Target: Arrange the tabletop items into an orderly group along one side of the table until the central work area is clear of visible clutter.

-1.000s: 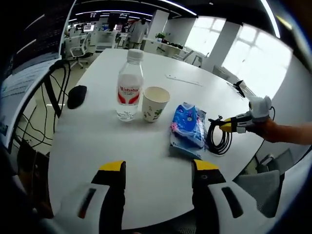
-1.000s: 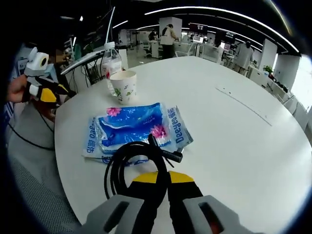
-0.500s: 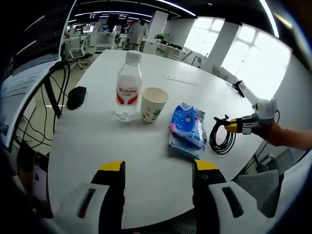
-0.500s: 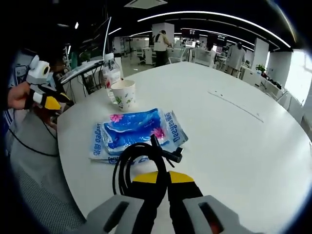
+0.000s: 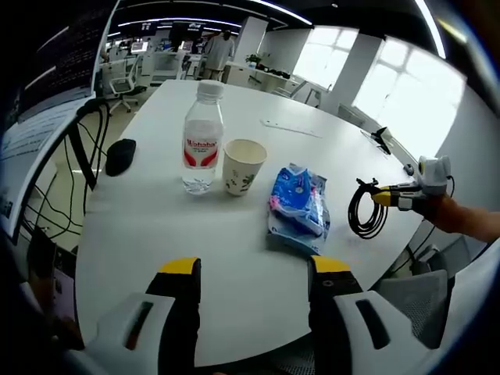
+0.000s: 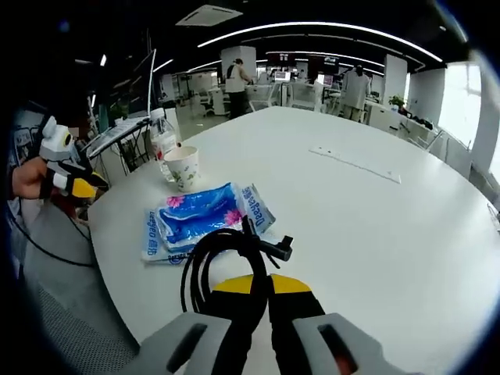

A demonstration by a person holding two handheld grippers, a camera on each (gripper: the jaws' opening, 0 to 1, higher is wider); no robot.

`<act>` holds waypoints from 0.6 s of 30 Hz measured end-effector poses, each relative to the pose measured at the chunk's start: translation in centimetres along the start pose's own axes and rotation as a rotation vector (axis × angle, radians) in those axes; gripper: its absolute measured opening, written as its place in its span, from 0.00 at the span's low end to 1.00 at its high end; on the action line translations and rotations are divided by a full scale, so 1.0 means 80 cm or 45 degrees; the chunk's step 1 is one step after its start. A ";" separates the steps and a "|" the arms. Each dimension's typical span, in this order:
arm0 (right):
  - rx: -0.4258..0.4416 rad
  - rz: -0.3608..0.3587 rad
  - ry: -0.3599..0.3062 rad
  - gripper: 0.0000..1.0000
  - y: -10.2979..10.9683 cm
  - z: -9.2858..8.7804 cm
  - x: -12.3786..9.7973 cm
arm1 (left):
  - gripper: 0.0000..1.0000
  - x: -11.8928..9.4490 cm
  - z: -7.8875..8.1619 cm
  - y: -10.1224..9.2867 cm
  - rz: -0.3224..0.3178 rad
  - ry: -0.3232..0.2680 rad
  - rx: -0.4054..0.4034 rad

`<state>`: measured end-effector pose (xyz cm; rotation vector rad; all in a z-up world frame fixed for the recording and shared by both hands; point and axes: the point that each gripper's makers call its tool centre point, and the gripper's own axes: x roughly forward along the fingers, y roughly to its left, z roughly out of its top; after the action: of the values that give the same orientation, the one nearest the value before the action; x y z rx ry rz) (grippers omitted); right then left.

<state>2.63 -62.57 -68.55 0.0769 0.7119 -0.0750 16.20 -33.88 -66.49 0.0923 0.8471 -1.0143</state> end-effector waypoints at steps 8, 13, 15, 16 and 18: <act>0.042 -0.027 -0.023 0.02 -0.015 0.002 -0.011 | 0.54 -0.001 0.001 -0.002 -0.001 -0.003 -0.003; 0.060 -0.052 -0.032 0.02 -0.026 0.001 -0.023 | 0.54 -0.001 0.002 -0.005 -0.003 -0.002 -0.003; 0.061 -0.059 -0.032 0.02 -0.028 0.000 -0.027 | 0.54 -0.001 0.002 -0.006 -0.003 -0.002 -0.003; 0.065 -0.066 -0.033 0.02 -0.031 -0.001 -0.029 | 0.54 -0.001 0.001 -0.006 -0.004 0.000 -0.001; 0.077 -0.077 -0.035 0.02 -0.037 -0.001 -0.030 | 0.54 -0.001 0.001 -0.005 -0.005 0.000 0.000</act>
<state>0.45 -65.41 -67.16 0.1122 0.6842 -0.1550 15.92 -34.09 -66.30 0.0907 0.8477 -1.0177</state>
